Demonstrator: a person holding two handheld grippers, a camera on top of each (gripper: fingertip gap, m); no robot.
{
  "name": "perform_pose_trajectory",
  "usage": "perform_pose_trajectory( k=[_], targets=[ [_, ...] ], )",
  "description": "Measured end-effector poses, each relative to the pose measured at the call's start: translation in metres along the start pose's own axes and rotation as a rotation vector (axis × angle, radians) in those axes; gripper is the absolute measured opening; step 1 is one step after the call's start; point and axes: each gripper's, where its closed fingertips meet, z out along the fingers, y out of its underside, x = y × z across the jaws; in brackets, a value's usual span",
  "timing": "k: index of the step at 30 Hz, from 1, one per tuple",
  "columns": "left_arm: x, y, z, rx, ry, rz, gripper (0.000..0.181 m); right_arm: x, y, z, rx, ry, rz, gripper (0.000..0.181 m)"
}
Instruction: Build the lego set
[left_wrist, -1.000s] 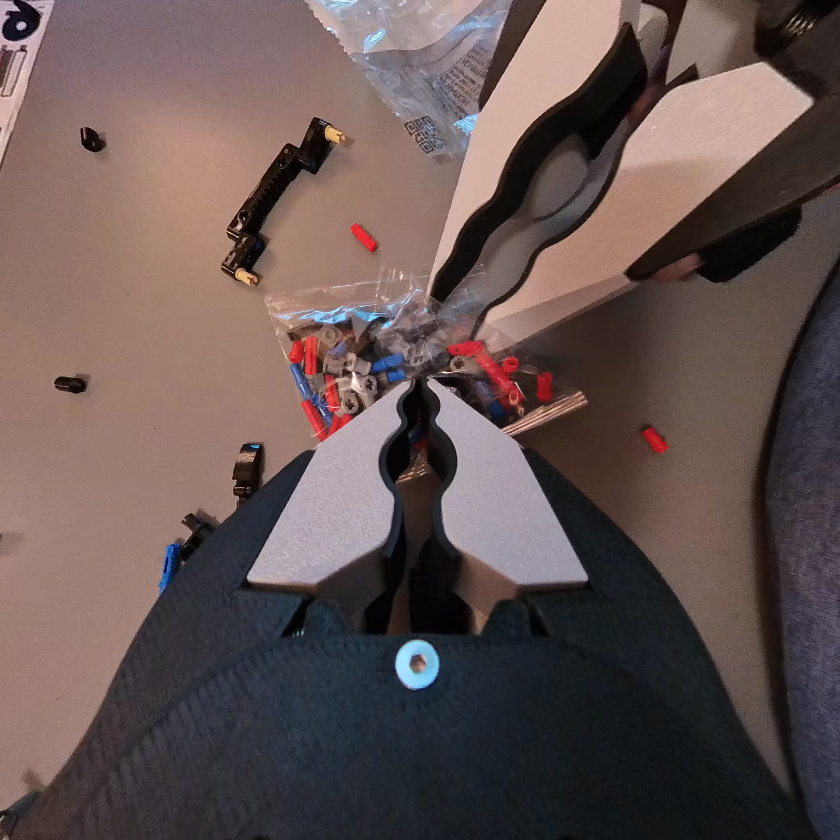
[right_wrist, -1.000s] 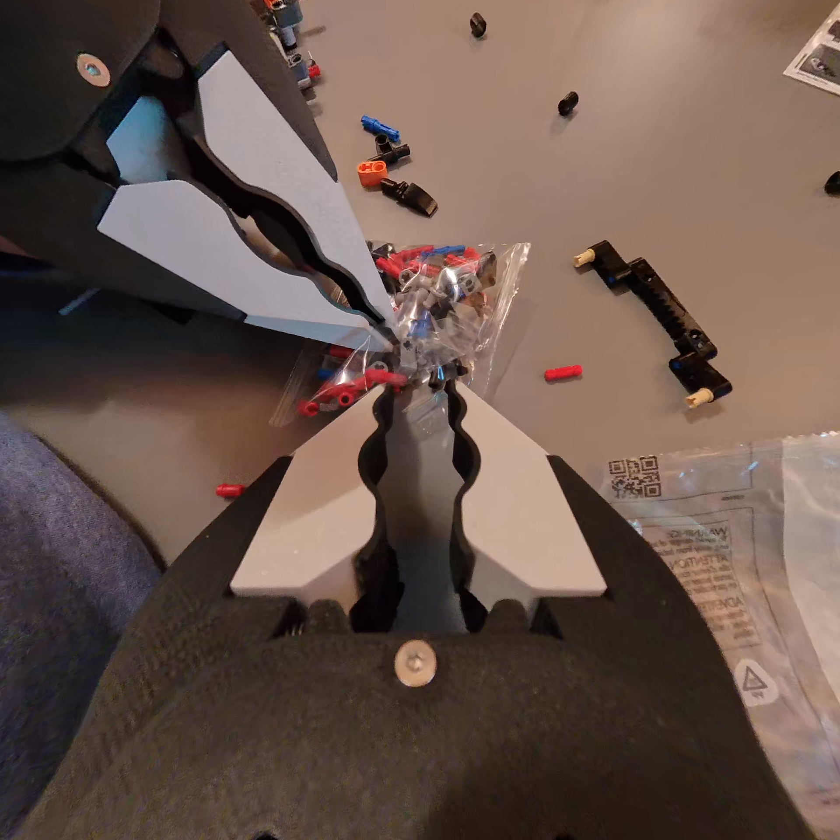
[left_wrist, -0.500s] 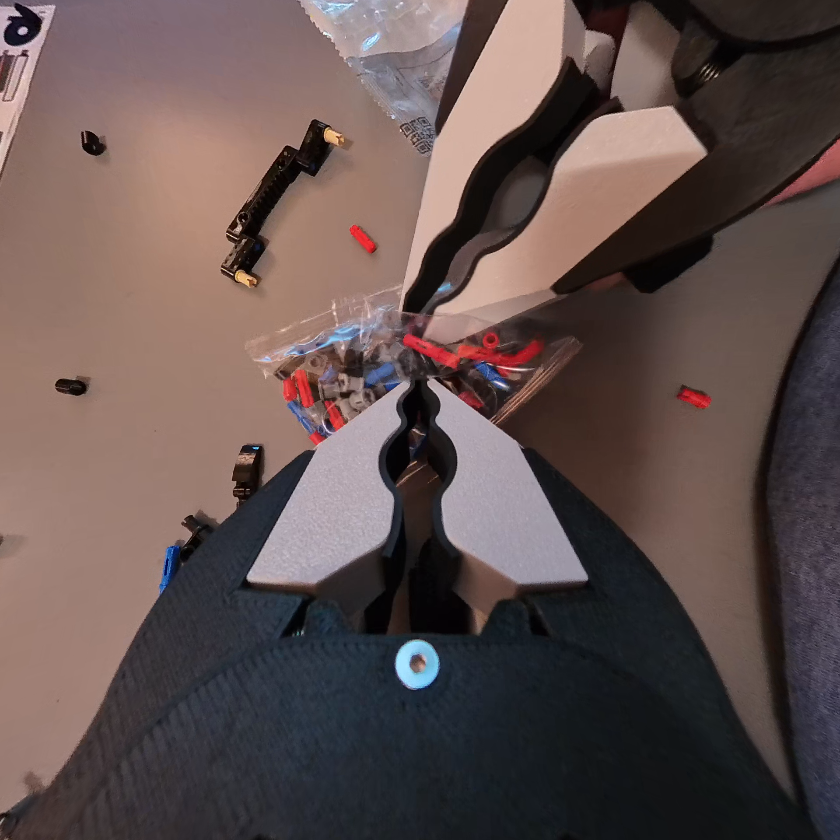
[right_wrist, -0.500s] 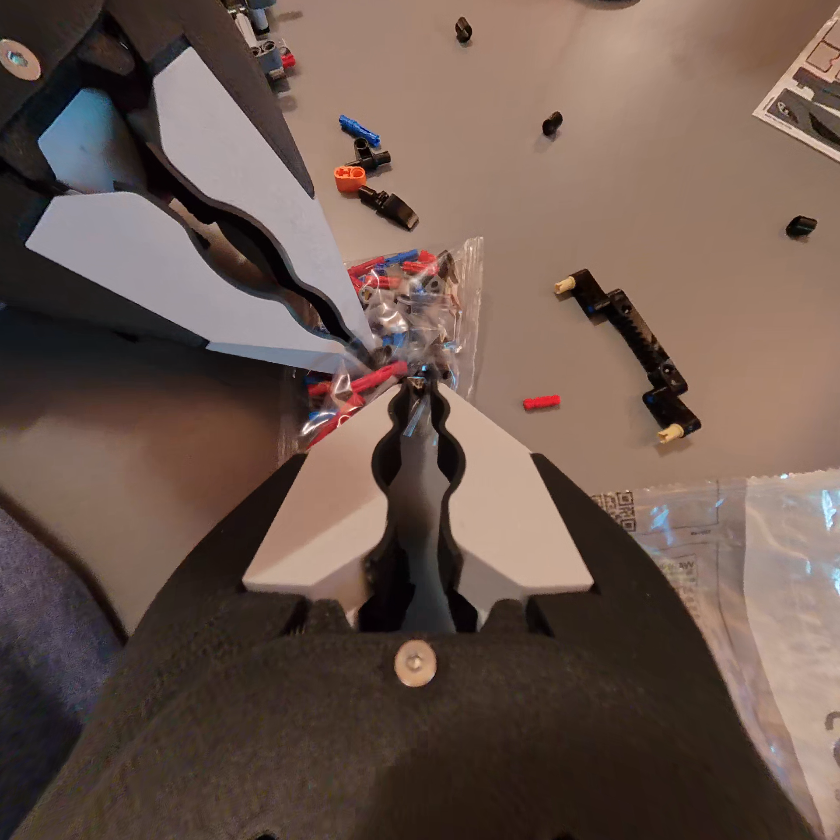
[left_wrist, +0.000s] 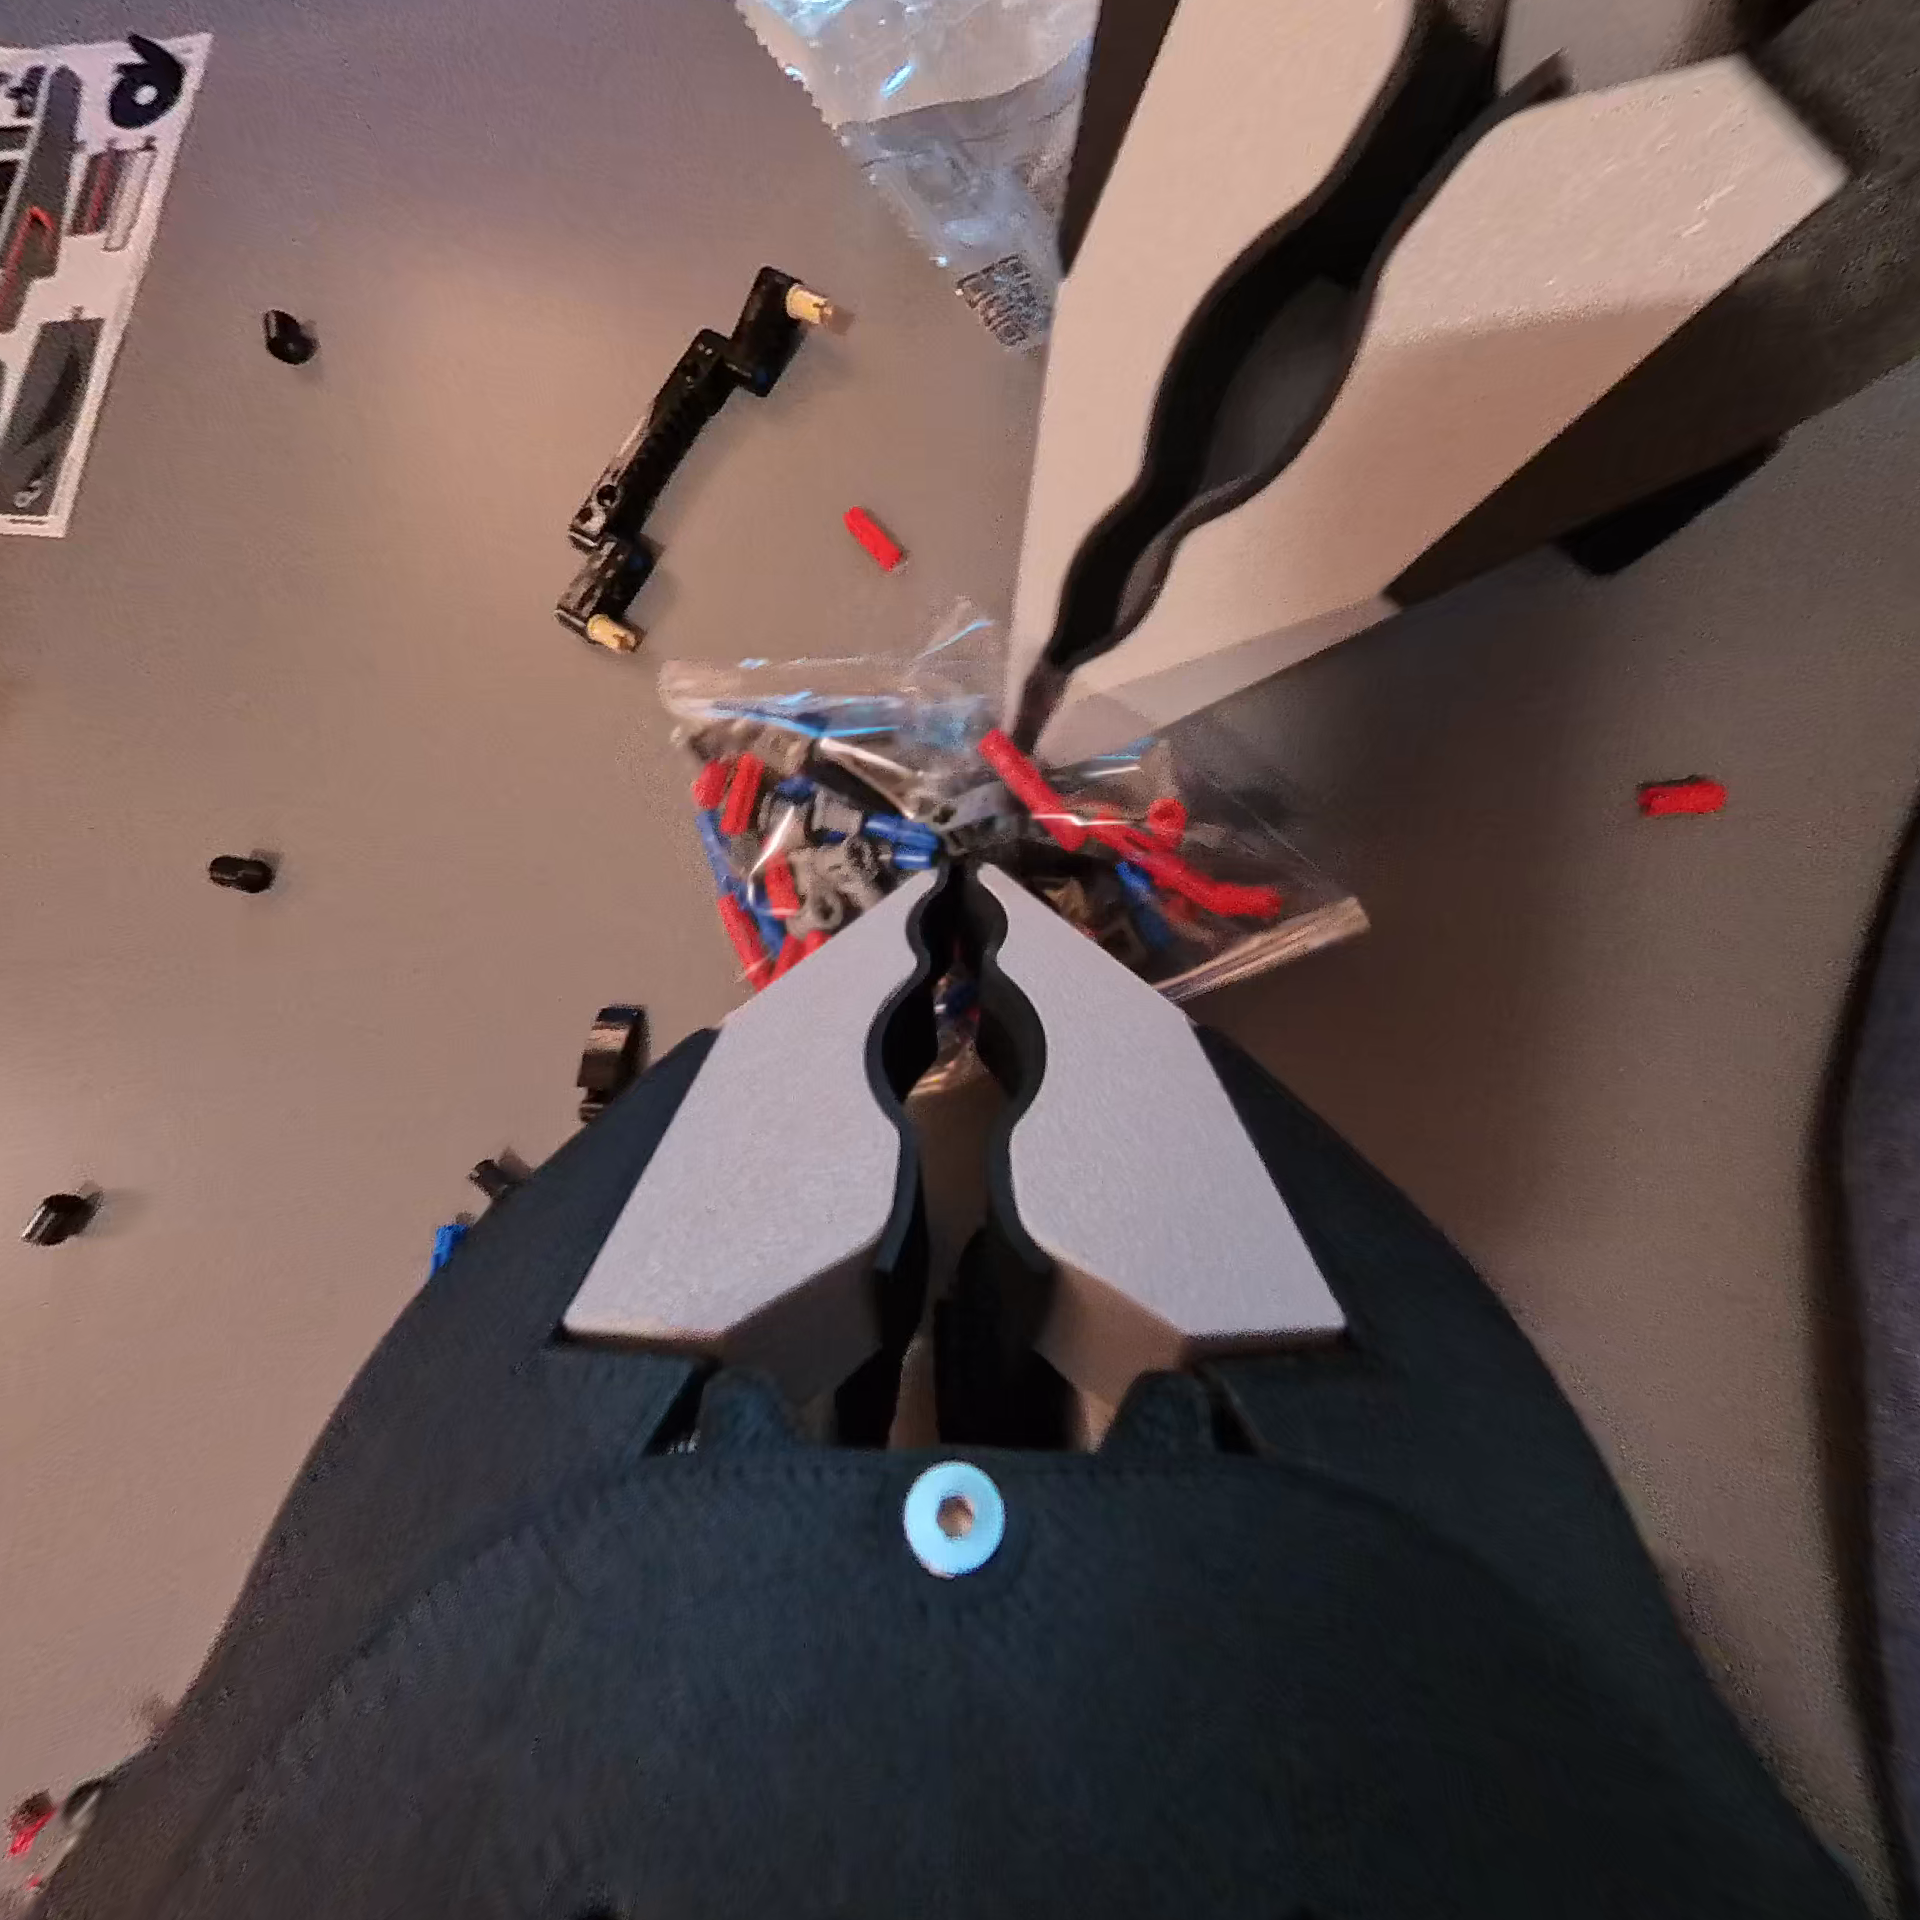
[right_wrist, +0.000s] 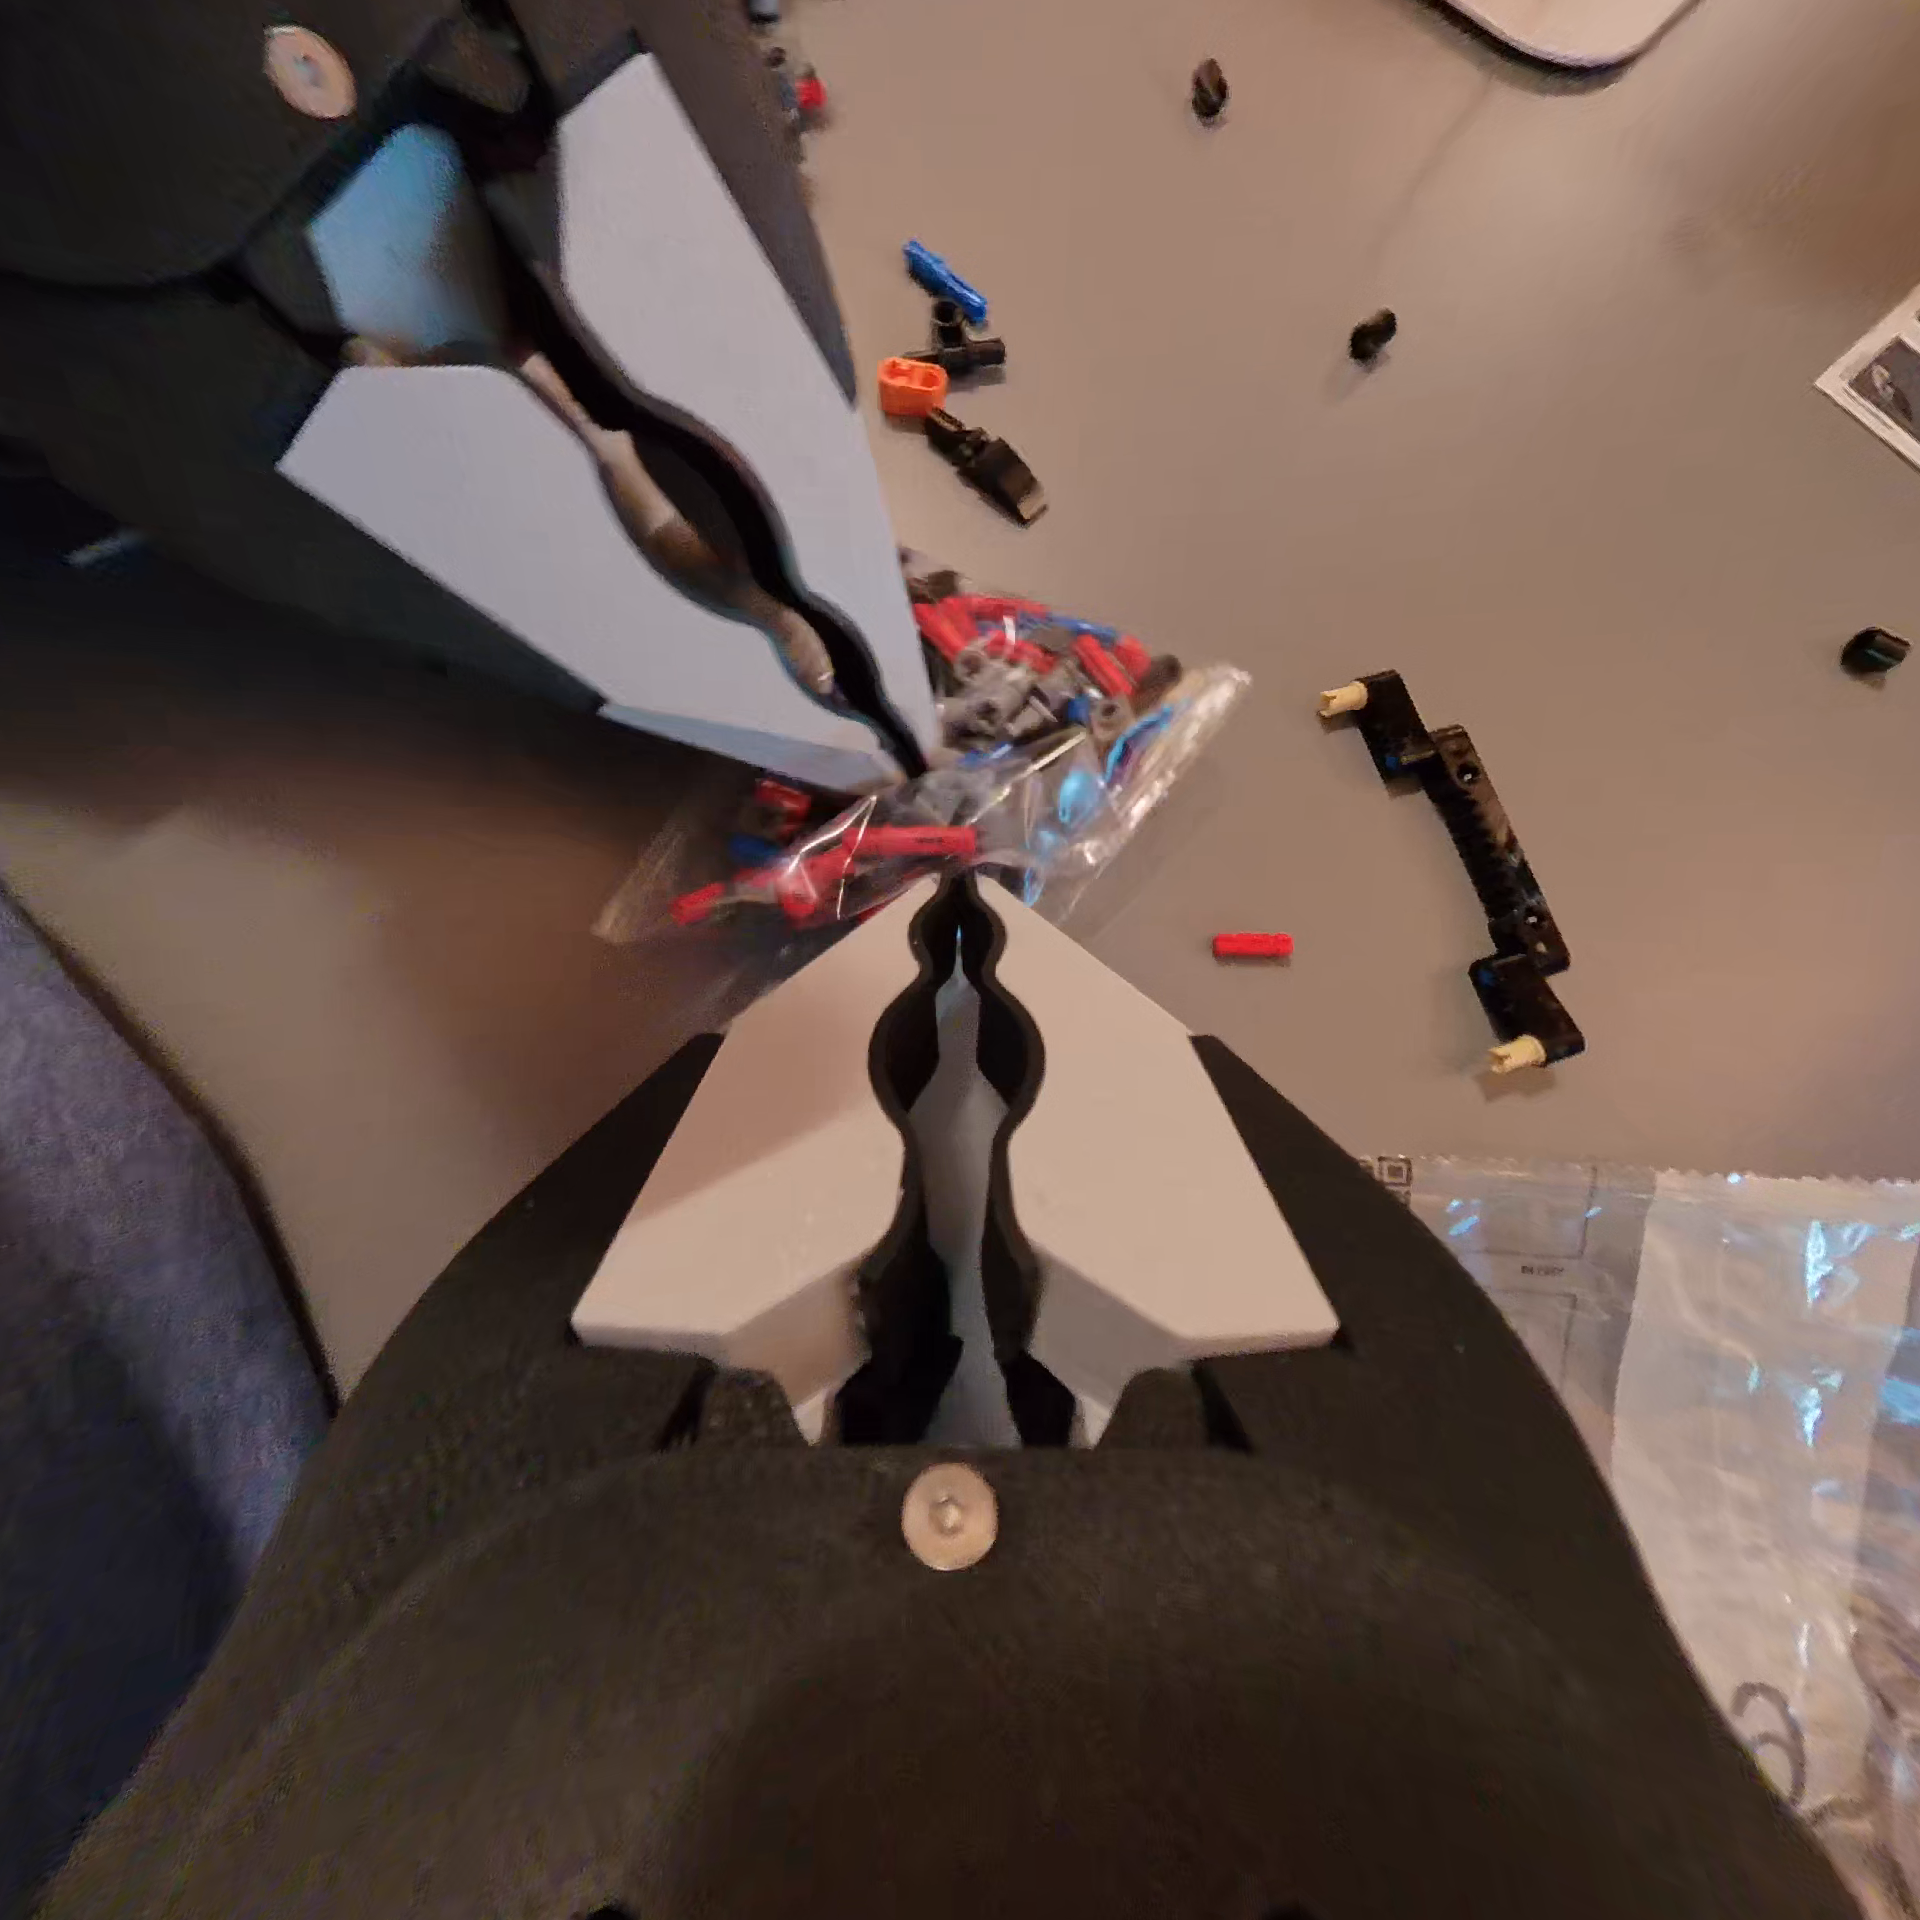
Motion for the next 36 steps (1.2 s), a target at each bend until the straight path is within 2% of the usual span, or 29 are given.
perform_pose_trajectory(
  k=[7,11,14,21,23,27,29,36],
  targets=[
    [-0.002,0.000,0.000,-0.007,0.033,-0.027,0.000,-0.003,-0.003,-0.002,0.012,-0.033,-0.037,0.000],
    [-0.005,-0.009,-0.009,0.048,0.031,-0.071,0.000,0.000,-0.008,-0.005,0.046,-0.031,0.001,0.000],
    [0.000,-0.025,-0.023,0.111,0.044,-0.120,0.017,0.004,-0.010,-0.006,0.062,-0.030,0.043,0.000],
    [0.021,-0.028,-0.020,0.085,0.036,-0.209,0.056,0.001,-0.015,-0.006,0.081,-0.069,0.123,0.000],
    [0.020,-0.024,-0.016,0.052,-0.011,-0.188,0.061,-0.002,-0.015,-0.004,0.075,-0.074,0.130,0.000],
    [0.007,-0.021,-0.021,0.036,-0.065,-0.131,0.063,-0.002,-0.019,-0.005,0.089,-0.075,0.126,0.000],
    [0.004,-0.020,-0.025,0.038,-0.034,-0.113,0.055,-0.002,-0.022,-0.006,0.096,-0.078,0.119,0.000],
    [0.004,-0.010,-0.011,0.014,-0.018,-0.096,0.052,-0.007,-0.028,-0.002,0.100,-0.113,0.086,0.000]
  ],
)
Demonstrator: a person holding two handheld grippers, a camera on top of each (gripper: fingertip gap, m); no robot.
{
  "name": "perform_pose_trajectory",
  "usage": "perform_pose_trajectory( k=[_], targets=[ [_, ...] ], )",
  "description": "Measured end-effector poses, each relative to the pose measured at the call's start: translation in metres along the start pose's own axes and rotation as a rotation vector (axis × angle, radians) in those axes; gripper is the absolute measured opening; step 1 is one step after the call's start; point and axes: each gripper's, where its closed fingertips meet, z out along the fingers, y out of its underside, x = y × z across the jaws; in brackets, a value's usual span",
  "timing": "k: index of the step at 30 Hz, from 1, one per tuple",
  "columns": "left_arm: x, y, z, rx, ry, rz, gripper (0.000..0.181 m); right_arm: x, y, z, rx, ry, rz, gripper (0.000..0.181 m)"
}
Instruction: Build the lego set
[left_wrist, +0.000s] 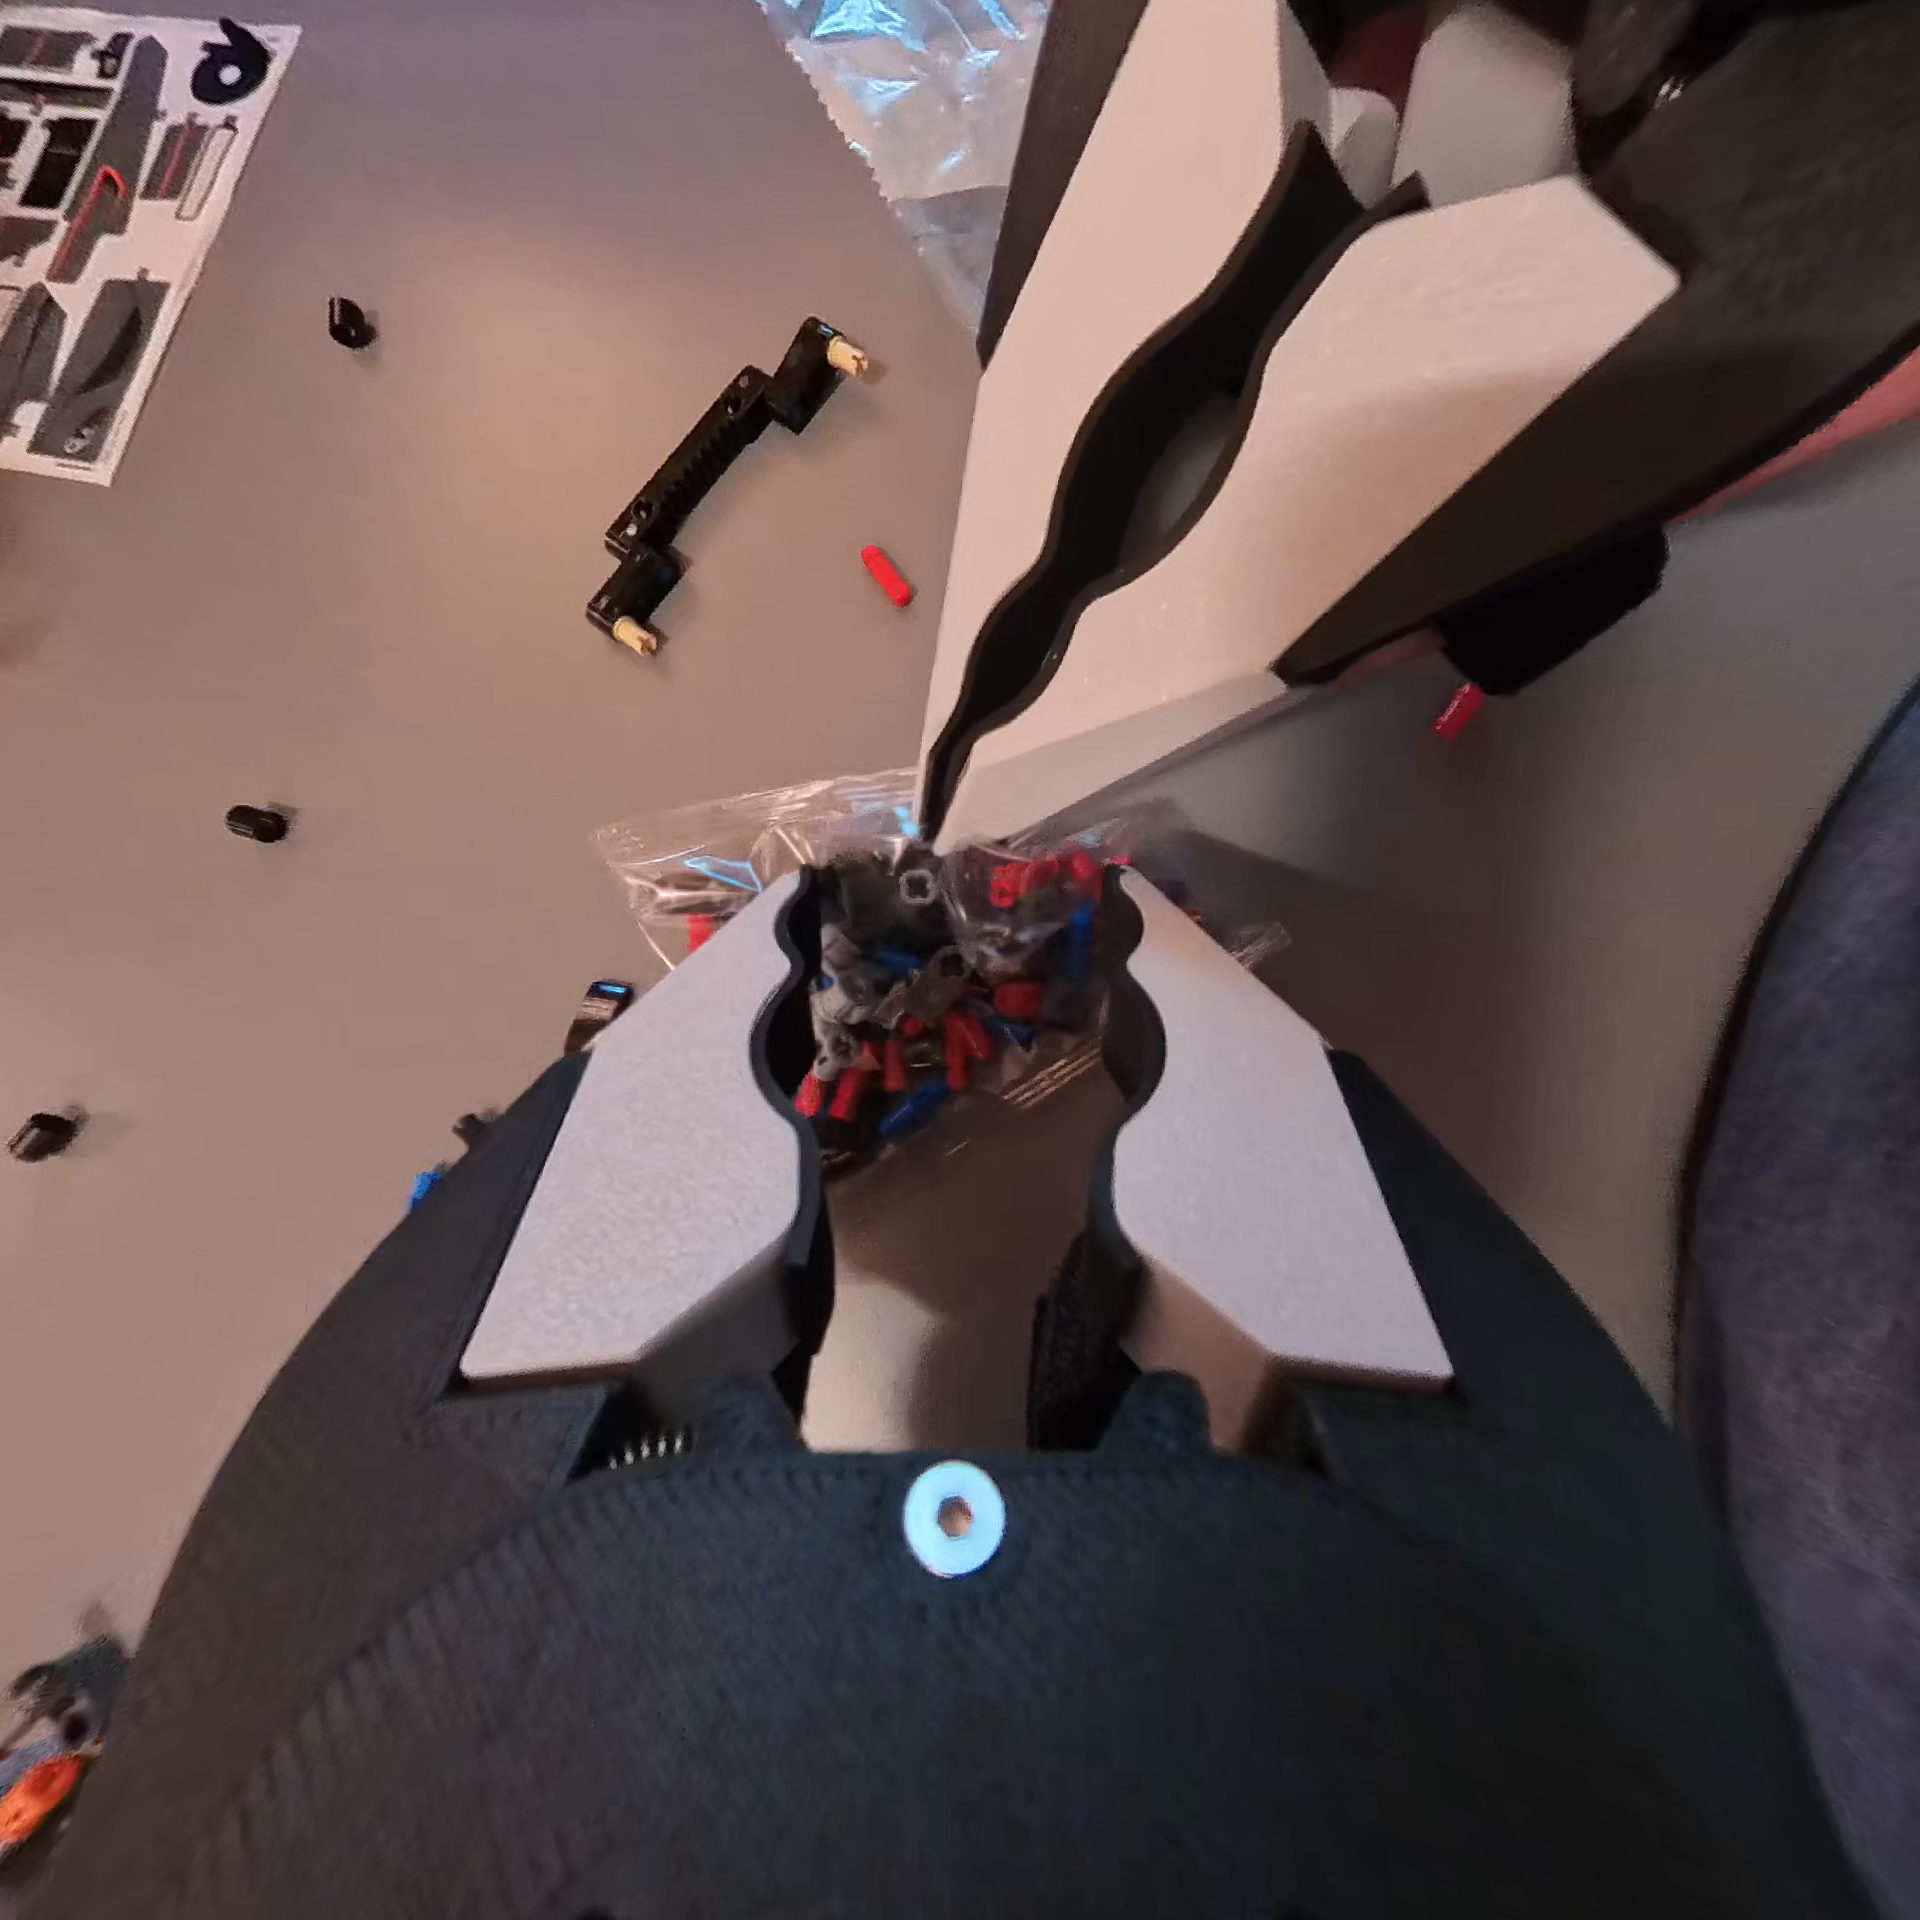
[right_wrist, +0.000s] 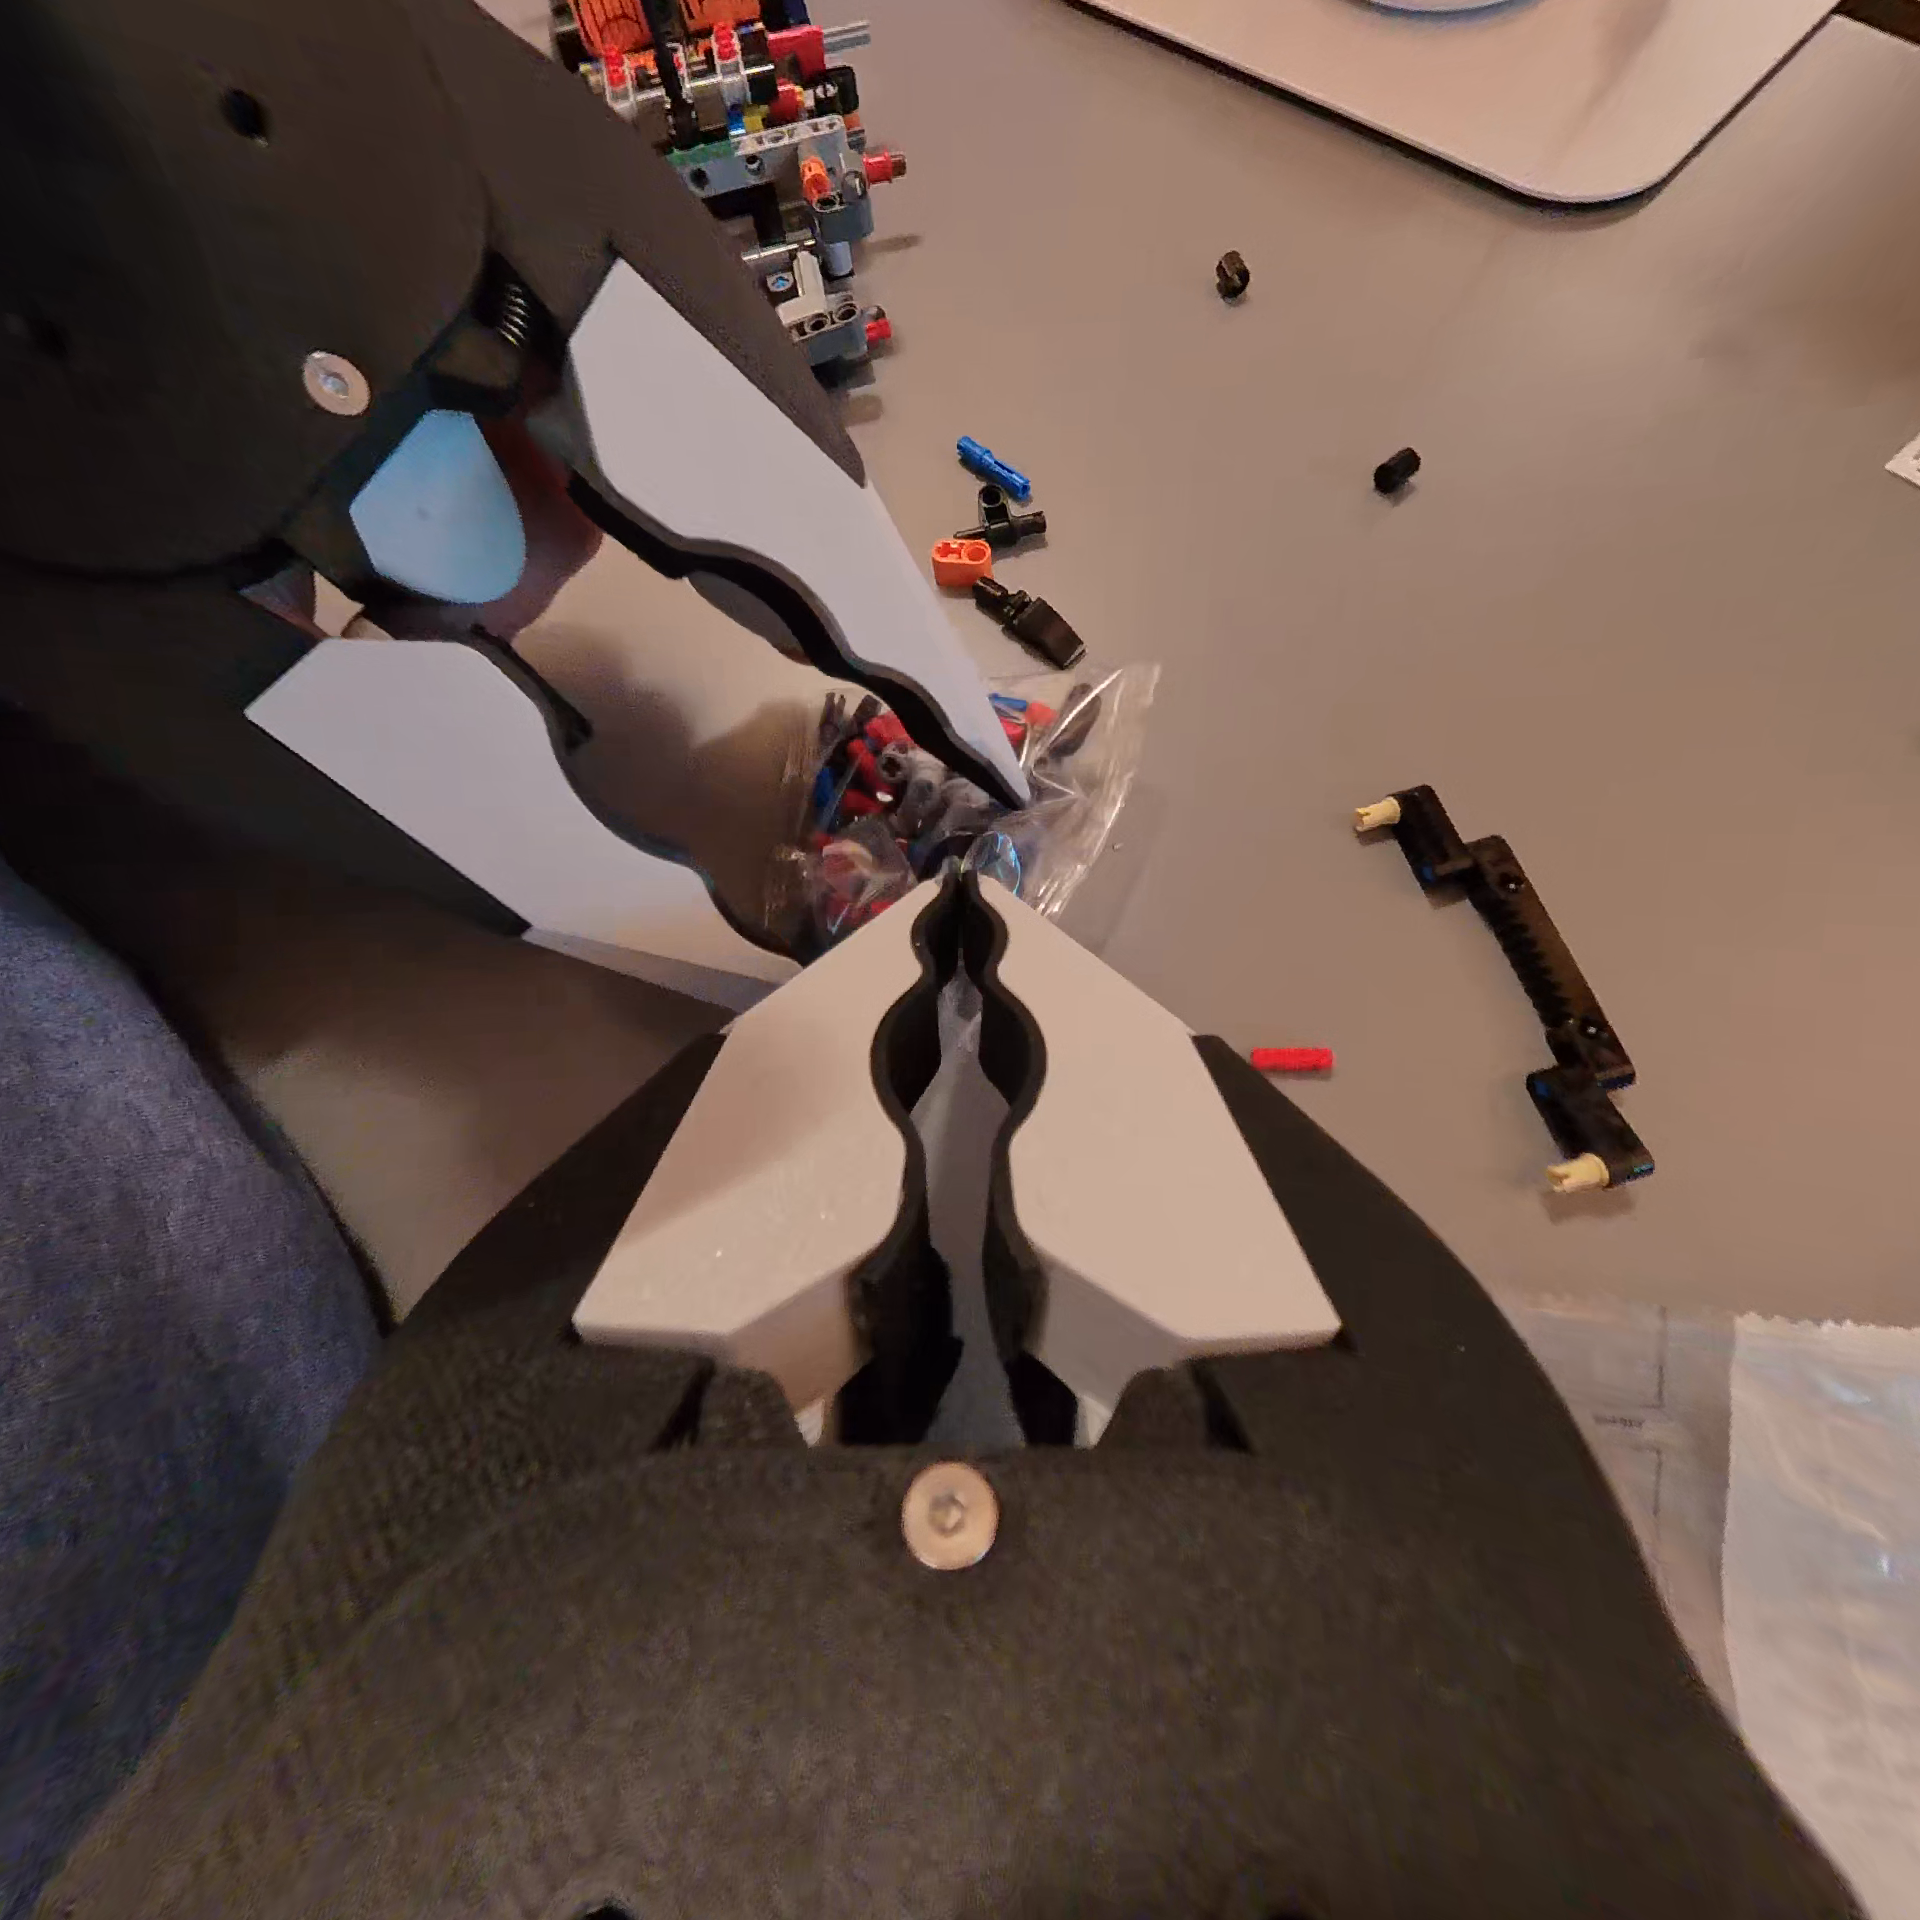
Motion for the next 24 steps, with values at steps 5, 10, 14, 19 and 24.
perform_pose_trajectory(
  k=[5,10,14,19,24],
  targets=[
    [-0.006,-0.001,-0.009,0.032,-0.024,-0.076,0.059,0.001,-0.007,0.004,0.003,-0.014,-0.036,0.000],
    [-0.007,-0.007,-0.022,0.076,-0.068,-0.108,0.072,0.005,-0.010,0.010,0.004,-0.011,-0.047,0.000],
    [-0.004,-0.017,-0.029,0.097,-0.096,-0.115,0.076,0.009,-0.016,0.010,0.019,0.004,-0.047,0.000],
    [0.002,-0.010,-0.023,0.058,-0.149,-0.125,0.069,0.014,-0.017,0.012,0.025,0.019,-0.037,0.000],
    [0.003,-0.006,-0.014,0.026,-0.175,-0.138,0.062,0.013,-0.019,0.012,0.045,0.003,-0.001,0.000]
  ],
)
